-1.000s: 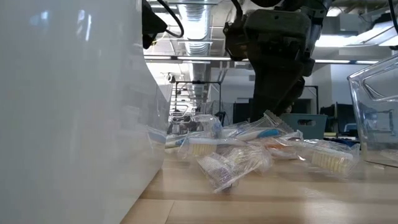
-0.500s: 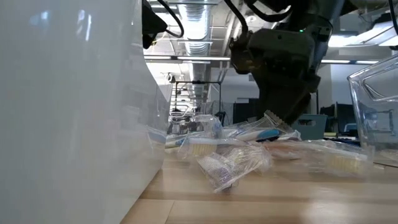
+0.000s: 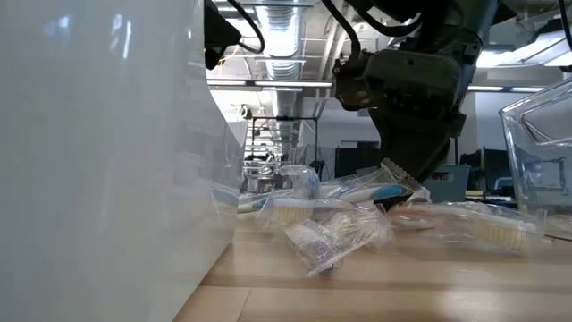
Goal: Pick & Place Toothbrushes
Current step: Put the orange toothbrush into the bottom transparent bin
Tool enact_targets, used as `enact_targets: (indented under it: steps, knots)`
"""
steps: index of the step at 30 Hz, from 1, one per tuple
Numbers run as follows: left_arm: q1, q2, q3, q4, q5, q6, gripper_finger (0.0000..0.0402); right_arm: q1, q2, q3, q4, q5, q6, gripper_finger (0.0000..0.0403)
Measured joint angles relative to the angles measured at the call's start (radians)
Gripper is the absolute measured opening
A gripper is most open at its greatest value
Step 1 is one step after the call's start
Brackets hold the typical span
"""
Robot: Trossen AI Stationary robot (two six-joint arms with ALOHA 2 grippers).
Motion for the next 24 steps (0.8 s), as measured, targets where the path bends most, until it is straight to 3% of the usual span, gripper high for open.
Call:
enact_targets:
  steps: [17,24]
  knots:
    - [0.000,0.000,0.000,0.000,0.000,0.002,0.0002,0.000,-0.002,0.001,0.002,0.003,-0.024,0.0010]
    - [0.000,0.000,0.000,0.000,0.000,0.002,0.0002,0.000,-0.003,0.013,-0.059,0.002,-0.039,0.0002]
